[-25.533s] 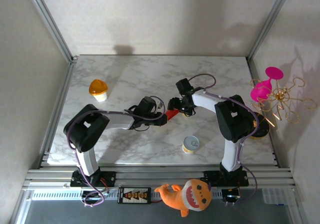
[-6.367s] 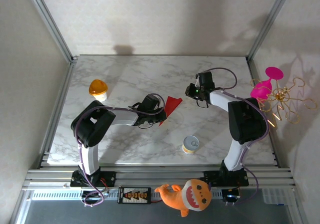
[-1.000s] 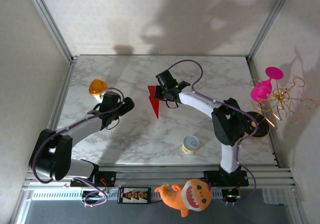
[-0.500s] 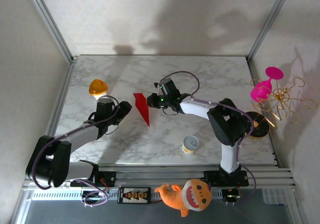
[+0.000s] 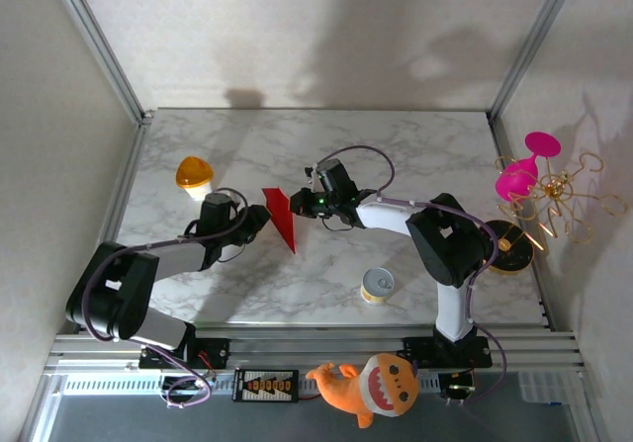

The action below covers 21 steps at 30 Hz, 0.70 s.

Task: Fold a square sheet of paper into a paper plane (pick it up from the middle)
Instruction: Turn over a paper plane at the center of the table.

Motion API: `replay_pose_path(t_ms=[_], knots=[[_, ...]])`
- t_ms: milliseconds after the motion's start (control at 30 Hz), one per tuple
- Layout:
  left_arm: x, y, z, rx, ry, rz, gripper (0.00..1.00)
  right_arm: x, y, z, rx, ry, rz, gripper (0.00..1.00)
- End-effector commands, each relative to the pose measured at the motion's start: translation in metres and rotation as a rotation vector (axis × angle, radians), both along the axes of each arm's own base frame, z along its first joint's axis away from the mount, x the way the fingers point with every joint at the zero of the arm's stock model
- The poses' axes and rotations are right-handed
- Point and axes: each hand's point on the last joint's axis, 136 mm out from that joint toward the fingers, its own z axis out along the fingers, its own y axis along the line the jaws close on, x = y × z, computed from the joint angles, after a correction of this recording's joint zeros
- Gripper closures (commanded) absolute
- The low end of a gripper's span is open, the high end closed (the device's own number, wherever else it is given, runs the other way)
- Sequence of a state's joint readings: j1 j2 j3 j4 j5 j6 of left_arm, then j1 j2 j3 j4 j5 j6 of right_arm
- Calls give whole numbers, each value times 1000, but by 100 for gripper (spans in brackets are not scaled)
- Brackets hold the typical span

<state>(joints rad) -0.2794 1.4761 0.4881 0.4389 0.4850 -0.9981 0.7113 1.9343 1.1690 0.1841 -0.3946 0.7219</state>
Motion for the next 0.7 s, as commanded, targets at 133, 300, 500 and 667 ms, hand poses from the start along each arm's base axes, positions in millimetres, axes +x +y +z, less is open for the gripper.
replay_pose_path(t_ms=[133, 300, 500, 667], knots=[[10, -11, 5, -22, -26, -30, 71, 0, -1, -10, 5, 26, 7, 96], [14, -12, 2, -17, -26, -34, 73, 0, 0, -11, 6, 31, 14, 96], [22, -12, -3, 0, -23, -26, 79, -2, -1, -13, 6, 39, 17, 96], [30, -13, -5, -6, -28, -15, 86, -4, -2, -16, 7, 51, 20, 95]])
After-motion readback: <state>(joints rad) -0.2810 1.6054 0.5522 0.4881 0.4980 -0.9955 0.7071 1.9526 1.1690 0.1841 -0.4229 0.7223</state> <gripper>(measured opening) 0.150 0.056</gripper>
